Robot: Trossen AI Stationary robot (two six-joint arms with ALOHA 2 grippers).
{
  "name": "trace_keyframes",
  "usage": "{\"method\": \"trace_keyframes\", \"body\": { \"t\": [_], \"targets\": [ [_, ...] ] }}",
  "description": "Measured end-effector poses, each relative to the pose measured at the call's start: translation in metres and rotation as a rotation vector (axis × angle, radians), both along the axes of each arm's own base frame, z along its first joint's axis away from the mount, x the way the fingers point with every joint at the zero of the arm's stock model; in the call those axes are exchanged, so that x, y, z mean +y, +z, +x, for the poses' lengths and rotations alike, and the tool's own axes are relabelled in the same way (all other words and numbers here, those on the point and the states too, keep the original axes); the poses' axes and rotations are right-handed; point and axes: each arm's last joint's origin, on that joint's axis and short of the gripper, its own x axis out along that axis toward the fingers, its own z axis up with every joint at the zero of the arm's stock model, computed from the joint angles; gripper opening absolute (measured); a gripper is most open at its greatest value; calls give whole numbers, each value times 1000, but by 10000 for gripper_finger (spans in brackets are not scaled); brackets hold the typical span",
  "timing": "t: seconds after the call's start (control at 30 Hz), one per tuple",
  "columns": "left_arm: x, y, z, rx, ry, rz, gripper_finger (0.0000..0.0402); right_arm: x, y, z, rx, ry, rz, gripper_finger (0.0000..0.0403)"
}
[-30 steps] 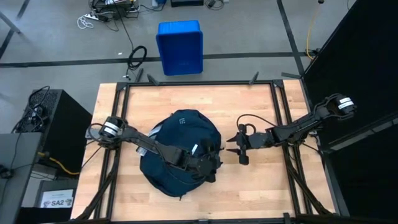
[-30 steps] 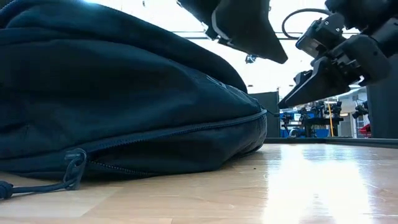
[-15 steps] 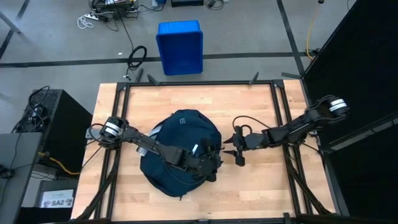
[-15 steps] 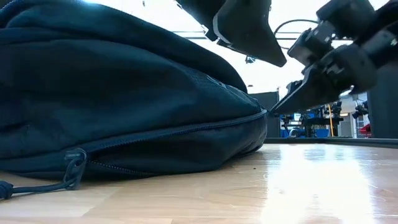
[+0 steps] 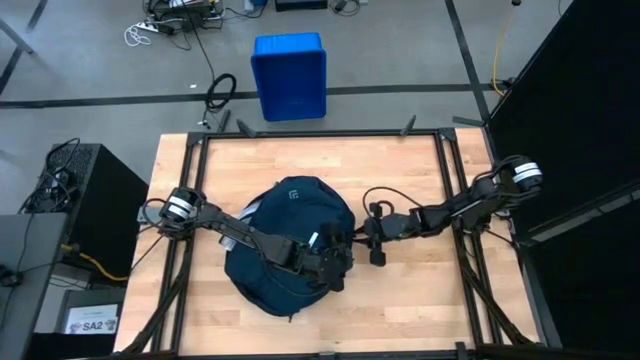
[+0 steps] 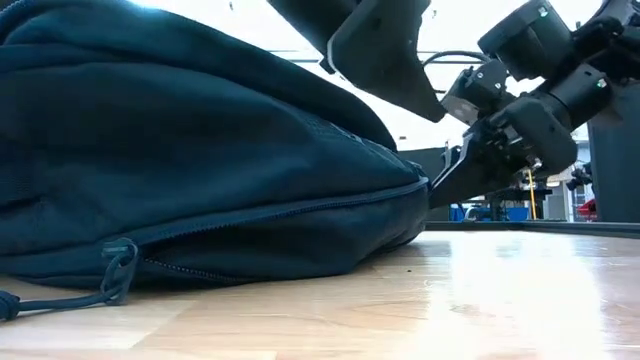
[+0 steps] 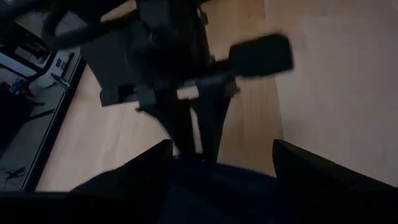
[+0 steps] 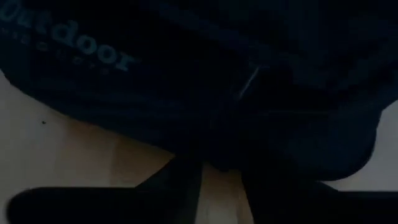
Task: Unpack backpack
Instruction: Close the dark blue backpack
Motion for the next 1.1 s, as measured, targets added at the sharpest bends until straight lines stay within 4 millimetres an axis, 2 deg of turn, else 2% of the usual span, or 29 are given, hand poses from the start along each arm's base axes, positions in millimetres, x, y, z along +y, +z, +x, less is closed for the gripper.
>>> {"method": "trace_keyframes", "body": {
  "t": [0.17,0.23,0.6,0.87,1.1],
  "targets": [
    [2,-4,-3,52,11,10,250,2,4,-1,-1,69,45,13],
    [2,-5,-4,61,16,9,250,4,6,-2,-1,112,73,4],
    [6,-4,-2,54,8,28,250,7,19,-4,-48,243,144,1],
    [6,-23,8,106,-58,129,250,10,30,-1,-135,299,170,0],
    [5,-27,13,92,-98,180,250,10,33,0,-165,305,174,0]
  ]
}}
